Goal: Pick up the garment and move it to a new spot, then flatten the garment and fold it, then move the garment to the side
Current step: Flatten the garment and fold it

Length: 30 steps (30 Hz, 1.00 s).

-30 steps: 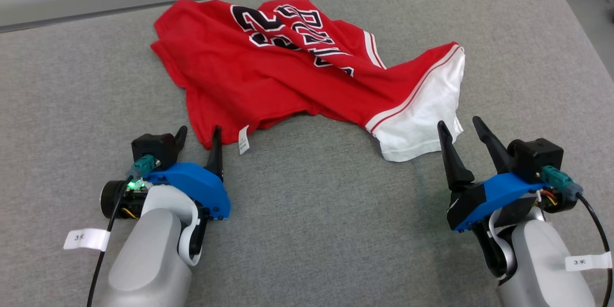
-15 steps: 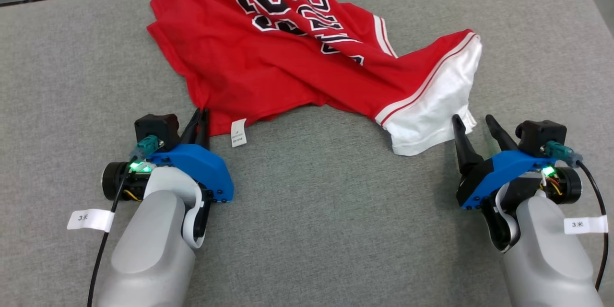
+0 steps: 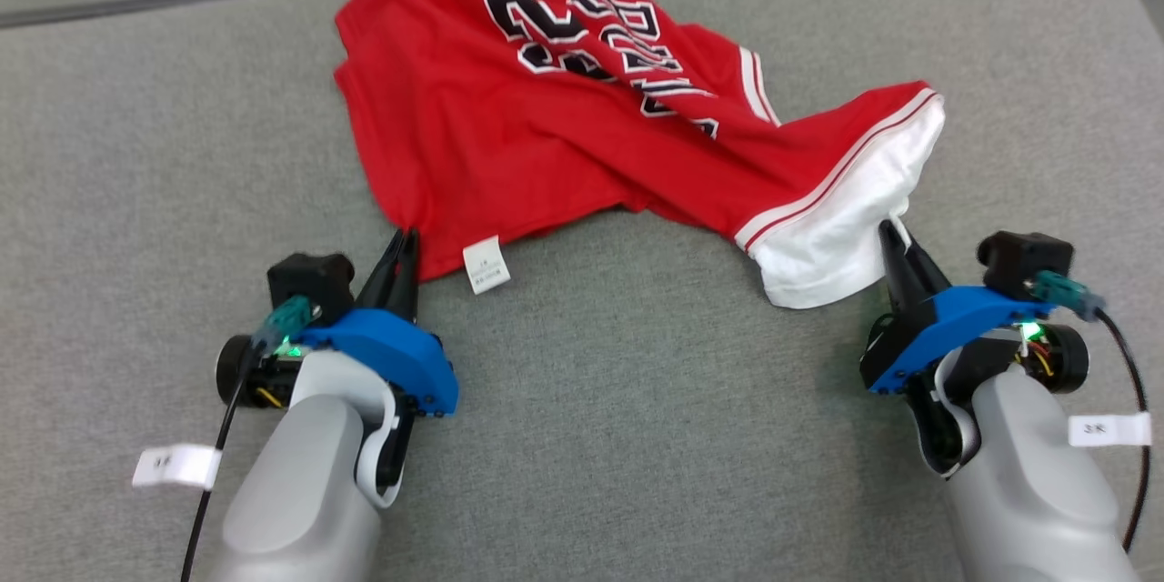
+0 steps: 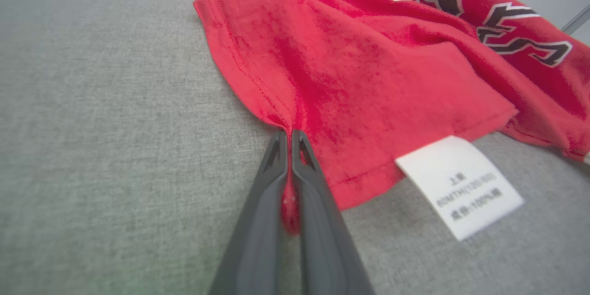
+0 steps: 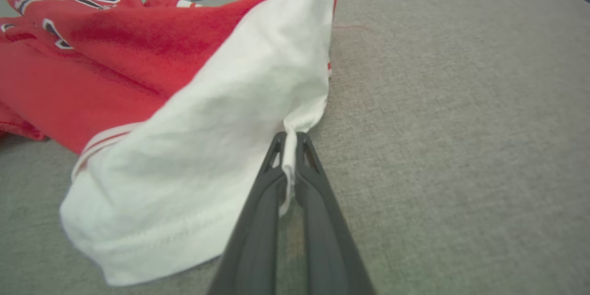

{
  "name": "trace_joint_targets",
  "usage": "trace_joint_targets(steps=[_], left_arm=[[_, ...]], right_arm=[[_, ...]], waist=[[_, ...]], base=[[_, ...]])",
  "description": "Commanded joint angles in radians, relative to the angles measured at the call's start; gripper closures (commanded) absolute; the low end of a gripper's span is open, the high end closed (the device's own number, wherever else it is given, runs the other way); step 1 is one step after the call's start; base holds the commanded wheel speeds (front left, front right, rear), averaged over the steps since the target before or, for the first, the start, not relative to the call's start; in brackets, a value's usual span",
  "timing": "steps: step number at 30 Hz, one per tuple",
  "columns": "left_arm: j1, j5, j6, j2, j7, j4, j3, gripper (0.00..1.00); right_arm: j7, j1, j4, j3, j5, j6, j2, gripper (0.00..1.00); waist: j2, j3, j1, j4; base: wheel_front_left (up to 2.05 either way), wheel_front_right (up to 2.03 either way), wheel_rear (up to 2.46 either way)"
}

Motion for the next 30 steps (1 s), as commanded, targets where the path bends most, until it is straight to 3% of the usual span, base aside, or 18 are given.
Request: trace_joint_targets(steps=[1,5,10,15,19,24,27,30], left_arm=[[0.024,-0.008,-0.009,0.01,-0.013,-0.018,-0.002,1.0],[0.07,-0.051,-0.026,0.025,-0.043,-0.135,0.023,1.0],[0.136,-0.085,-0.025,0.081,0.004,-0.386,0.049,1.0],[0.193,-0.137,0.0,0.148,0.15,-0.709,0.09,1.0],[0.216,-0.148,0.038,0.22,0.32,-0.943,0.108,1.0],[0.172,-0.179,0.074,0.285,0.485,-1.095,0.136,1.0],[0.111,-0.182,0.081,0.309,0.54,-1.069,0.148,1.0],[0.006,-0.146,0.072,0.342,0.566,-0.982,0.144,1.0]], right_arm=[[-0.017,0.025,-0.045,0.001,0.036,0.0,0.0,1.0],[0.0,0.102,-0.232,-0.009,0.099,0.0,-0.027,1.0],[0.091,0.222,-0.589,-0.052,0.084,0.001,-0.058,1.0],[0.229,0.301,-0.965,-0.098,0.052,0.0,-0.054,1.0],[0.334,0.277,-1.165,-0.113,0.049,0.0,-0.075,1.0],[0.434,0.164,-1.207,-0.127,0.075,0.0,-0.128,1.0],[0.442,0.045,-1.127,-0.103,0.102,0.0,-0.17,1.0],[0.398,-0.101,-0.972,-0.037,0.113,0.0,-0.21,1.0]], waist=[[-0.0001,-0.033,-0.0001,-0.014],[-0.0001,-0.102,-0.0001,-0.02],[-0.0001,-0.183,-0.0001,-0.009],[-0.0001,-0.233,-0.0001,0.011],[-0.0001,-0.227,-0.0001,0.022],[-0.0001,-0.151,-0.0001,0.034],[-0.0001,-0.077,-0.0001,0.041],[-0.0001,-0.002,-0.0001,0.04]], base=[[0.0,0.0,0.0],[0.0,0.0,0.0],[0.0,0.0,0.0],[0.0,0.0,0.0],[0.0,0.0,0.0],[0.0,0.0,0.0],[0.0,0.0,0.0],[0.0,0.0,0.0]])
